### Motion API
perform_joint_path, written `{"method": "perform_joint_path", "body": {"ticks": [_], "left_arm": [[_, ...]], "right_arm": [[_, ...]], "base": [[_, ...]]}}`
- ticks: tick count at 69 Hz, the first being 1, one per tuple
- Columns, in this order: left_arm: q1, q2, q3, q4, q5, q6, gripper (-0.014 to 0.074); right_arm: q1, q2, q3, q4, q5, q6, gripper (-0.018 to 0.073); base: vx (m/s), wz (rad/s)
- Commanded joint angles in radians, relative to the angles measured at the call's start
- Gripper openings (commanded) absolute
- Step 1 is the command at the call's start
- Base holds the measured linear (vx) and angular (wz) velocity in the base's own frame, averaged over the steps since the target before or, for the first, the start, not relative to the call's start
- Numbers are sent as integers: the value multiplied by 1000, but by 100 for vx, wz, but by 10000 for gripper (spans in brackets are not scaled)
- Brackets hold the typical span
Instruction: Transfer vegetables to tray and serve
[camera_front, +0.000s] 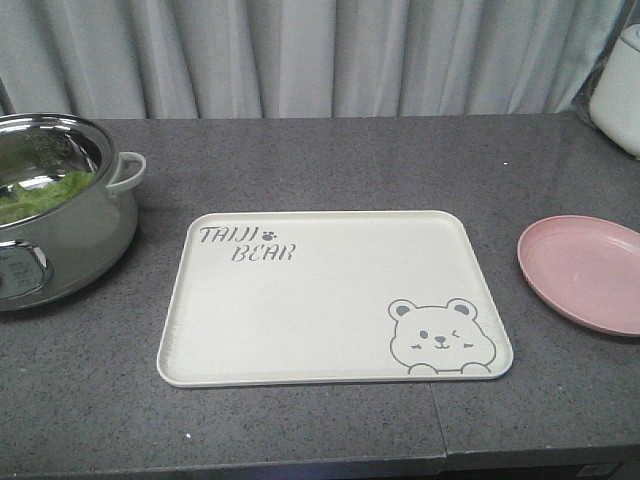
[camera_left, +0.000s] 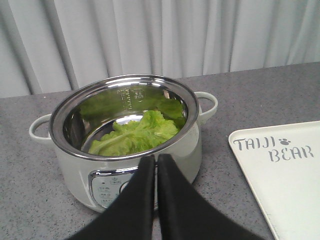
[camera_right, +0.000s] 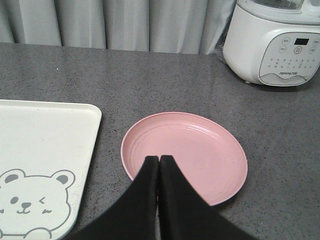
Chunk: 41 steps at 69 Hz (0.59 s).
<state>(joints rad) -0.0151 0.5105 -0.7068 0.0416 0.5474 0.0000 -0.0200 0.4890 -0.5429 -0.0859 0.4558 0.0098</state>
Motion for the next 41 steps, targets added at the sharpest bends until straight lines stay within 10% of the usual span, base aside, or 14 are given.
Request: {"method": "perform_joint_path", "body": {"ticks": [1, 20, 41], "left_arm": [[-4, 10, -30, 1, -74, 0, -6], [-4, 11, -30, 10, -76, 0, 81], [-4, 11, -30, 34, -77, 0, 667]], "right_arm": [[-2, 12, -25, -4, -65, -10, -4], [-2, 12, -25, -25, -57, -10, 104], [-2, 12, -25, -80, -55, -10, 670]], "base": [[0, 0], [0, 0], [0, 0]]}}
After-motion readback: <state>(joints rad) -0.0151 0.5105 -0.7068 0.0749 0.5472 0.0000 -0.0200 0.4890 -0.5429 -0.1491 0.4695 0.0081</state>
